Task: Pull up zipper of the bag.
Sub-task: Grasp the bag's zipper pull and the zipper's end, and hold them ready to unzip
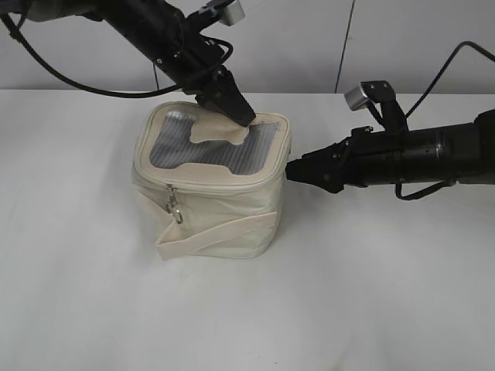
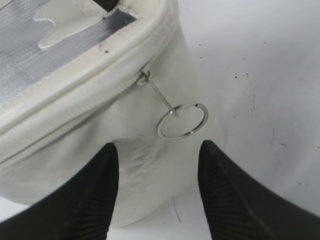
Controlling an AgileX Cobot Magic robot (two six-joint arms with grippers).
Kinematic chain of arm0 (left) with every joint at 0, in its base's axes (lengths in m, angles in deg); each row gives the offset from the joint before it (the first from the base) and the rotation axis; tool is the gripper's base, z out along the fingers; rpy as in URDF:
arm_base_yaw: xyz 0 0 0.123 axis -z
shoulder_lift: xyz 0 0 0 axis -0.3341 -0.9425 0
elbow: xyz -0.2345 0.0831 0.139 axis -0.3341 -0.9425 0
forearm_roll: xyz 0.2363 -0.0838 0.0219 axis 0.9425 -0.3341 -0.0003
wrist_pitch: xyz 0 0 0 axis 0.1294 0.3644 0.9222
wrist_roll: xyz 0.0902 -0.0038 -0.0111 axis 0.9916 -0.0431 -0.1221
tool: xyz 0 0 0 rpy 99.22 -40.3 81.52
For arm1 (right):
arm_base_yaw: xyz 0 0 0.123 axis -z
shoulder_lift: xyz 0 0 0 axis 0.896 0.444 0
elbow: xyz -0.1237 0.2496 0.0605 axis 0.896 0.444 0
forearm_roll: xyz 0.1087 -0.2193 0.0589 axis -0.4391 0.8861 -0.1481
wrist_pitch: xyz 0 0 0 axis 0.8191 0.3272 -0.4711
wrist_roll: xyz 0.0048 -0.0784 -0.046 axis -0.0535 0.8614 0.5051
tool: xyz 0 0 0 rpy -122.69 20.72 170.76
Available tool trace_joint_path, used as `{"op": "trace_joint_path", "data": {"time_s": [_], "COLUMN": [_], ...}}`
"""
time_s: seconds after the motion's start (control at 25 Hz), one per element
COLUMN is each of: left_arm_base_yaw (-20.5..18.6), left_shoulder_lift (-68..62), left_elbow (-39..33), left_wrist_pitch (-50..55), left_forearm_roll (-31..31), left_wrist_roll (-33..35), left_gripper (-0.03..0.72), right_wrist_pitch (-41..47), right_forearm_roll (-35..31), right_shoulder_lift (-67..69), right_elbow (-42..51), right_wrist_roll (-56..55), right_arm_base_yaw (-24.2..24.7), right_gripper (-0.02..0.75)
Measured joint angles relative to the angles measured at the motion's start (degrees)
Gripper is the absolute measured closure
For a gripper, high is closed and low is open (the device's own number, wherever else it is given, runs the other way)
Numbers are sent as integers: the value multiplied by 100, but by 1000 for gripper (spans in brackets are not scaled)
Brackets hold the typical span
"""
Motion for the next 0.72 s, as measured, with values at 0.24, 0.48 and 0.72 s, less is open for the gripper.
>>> {"op": "trace_joint_path", "data": {"time_s": [0.24, 0.48, 0.72], "left_arm_base_yaw": [0, 0, 0], "left_shoulder_lift": [0, 0, 0], "left_elbow": [0, 0, 0], "left_wrist_pitch": [0, 0, -4], "left_forearm_roll": [-5, -15, -17], "left_wrist_roll": [0, 0, 0], "left_gripper": [638, 640, 640], "right_wrist_pitch": [-81, -430, -883], "right_forearm_roll": [0, 0, 0], "right_shoulder_lift": [0, 0, 4], "right_elbow": [-58, -94, -359], "right_wrist_roll": [0, 0, -5], "right_arm_base_yaw": [-28, -191, -321], "right_gripper": [328, 328, 328]}}
